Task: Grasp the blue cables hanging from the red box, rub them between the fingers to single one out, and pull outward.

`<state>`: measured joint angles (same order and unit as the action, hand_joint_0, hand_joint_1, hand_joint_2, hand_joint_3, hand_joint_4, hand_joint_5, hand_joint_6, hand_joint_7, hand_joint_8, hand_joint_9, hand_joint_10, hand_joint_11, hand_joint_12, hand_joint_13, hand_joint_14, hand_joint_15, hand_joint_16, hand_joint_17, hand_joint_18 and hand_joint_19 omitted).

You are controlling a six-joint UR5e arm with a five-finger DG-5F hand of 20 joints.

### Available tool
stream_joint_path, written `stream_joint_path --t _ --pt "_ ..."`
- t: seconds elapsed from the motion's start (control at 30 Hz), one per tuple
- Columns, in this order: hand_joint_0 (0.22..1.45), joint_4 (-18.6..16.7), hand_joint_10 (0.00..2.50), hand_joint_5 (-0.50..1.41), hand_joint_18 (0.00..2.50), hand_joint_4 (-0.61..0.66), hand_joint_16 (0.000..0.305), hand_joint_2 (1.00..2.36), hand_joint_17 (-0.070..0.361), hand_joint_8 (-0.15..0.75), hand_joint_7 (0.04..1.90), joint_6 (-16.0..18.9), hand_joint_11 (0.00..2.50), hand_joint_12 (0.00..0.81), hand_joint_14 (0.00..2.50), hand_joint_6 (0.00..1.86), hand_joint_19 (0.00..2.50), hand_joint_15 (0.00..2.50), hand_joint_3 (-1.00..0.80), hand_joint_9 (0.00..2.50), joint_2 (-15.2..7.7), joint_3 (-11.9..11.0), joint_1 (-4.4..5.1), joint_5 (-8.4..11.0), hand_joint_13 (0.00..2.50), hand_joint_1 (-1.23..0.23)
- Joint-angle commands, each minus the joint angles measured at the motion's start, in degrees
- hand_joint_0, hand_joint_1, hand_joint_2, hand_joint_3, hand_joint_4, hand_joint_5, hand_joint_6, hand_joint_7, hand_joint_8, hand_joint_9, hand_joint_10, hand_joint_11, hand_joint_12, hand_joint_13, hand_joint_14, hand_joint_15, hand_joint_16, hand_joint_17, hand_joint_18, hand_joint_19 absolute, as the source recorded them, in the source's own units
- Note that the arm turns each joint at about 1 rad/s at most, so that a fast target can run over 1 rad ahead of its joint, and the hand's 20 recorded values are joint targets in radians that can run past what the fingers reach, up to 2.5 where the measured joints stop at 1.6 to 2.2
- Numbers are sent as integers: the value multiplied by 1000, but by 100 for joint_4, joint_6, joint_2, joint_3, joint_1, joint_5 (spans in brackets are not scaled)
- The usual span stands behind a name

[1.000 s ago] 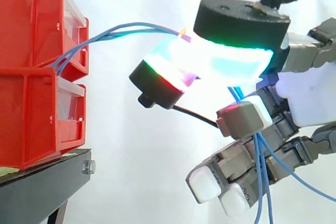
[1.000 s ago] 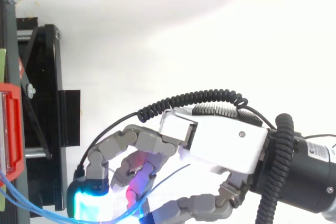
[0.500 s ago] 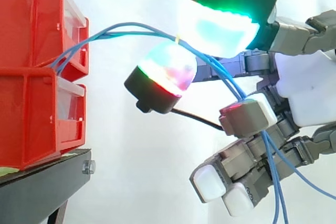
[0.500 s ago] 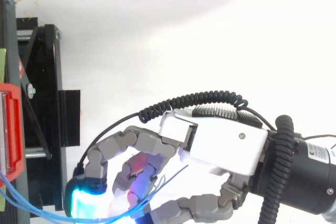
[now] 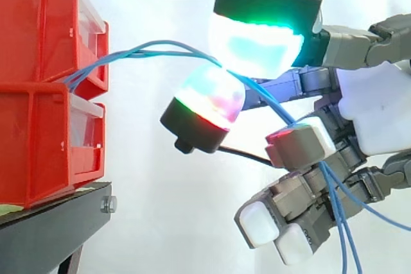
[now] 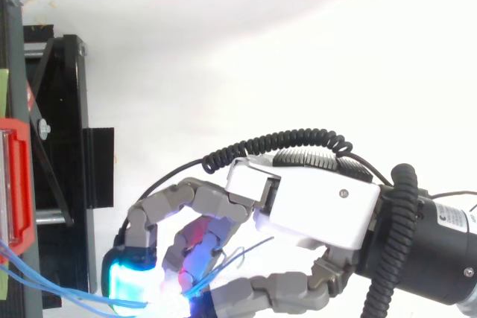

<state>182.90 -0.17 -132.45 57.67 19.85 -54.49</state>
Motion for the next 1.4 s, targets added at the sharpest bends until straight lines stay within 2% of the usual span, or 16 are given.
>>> stream_joint_path --t 0.0,0.17,0.3,0.37,0.43,0.67,0.8,0.83,0.9,0.93,1.07,1.17,1.27,1.37 --pt "649 0 24 -119 753 -77 35 1015 79 241 1042 0 944 323 25 911 531 603 -293 1174 0 -1 1 9 888 -846" --pt "724 0 22 -139 753 -164 36 1017 80 238 1069 0 955 315 23 941 508 590 -263 1125 0 -1 1 9 874 -896" --pt "786 0 25 -146 726 -234 35 1012 79 229 1058 0 943 307 23 949 508 594 -362 1114 0 -1 1 9 863 -899" --pt "812 0 23 -146 714 -253 35 1005 78 219 1169 0 933 306 23 943 514 588 -432 1115 0 7 1 9 860 -898" --pt "838 0 23 -146 711 -276 34 1000 77 216 1423 0 946 301 25 928 513 588 -500 1131 0 -1 1 9 861 -883" --pt "834 18 23 -139 735 -331 33 1000 74 213 1336 0 975 296 25 957 494 600 -500 1182 0 7 1 9 885 -892" --pt "768 18 23 -119 768 -271 32 1000 72 216 1261 9 992 299 25 948 484 598 -500 1225 0 7 1 9 920 -916" --pt "717 18 24 -115 769 -237 32 1000 72 217 1131 0 993 301 24 949 491 608 -500 1225 0 -1 1 9 925 -927" --pt "662 18 24 -107 772 -190 32 1000 72 218 1073 0 990 301 26 937 501 609 -500 1232 0 -1 1 0 926 -925" --pt "597 18 23 -103 775 -150 32 1000 73 218 961 0 982 303 24 933 504 621 -500 1236 0 -1 1 0 929 -924" --pt "522 18 23 -95 797 -119 35 1000 79 233 908 0 981 316 25 919 503 606 -500 1250 0 -1 1 0 943 -899" --pt "449 18 21 -90 840 -95 40 1000 91 253 982 0 961 342 22 889 494 608 -500 1278 0 7 1 0 968 -863" --pt "394 18 19 -91 888 -64 47 1000 105 274 980 9 930 370 21 869 479 594 -500 1290 0 -1 1 -9 989 -763" --pt "372 18 20 -105 894 3 52 1000 116 296 955 9 923 391 20 849 479 595 -500 1279 -9 7 1 -9 985 -730"
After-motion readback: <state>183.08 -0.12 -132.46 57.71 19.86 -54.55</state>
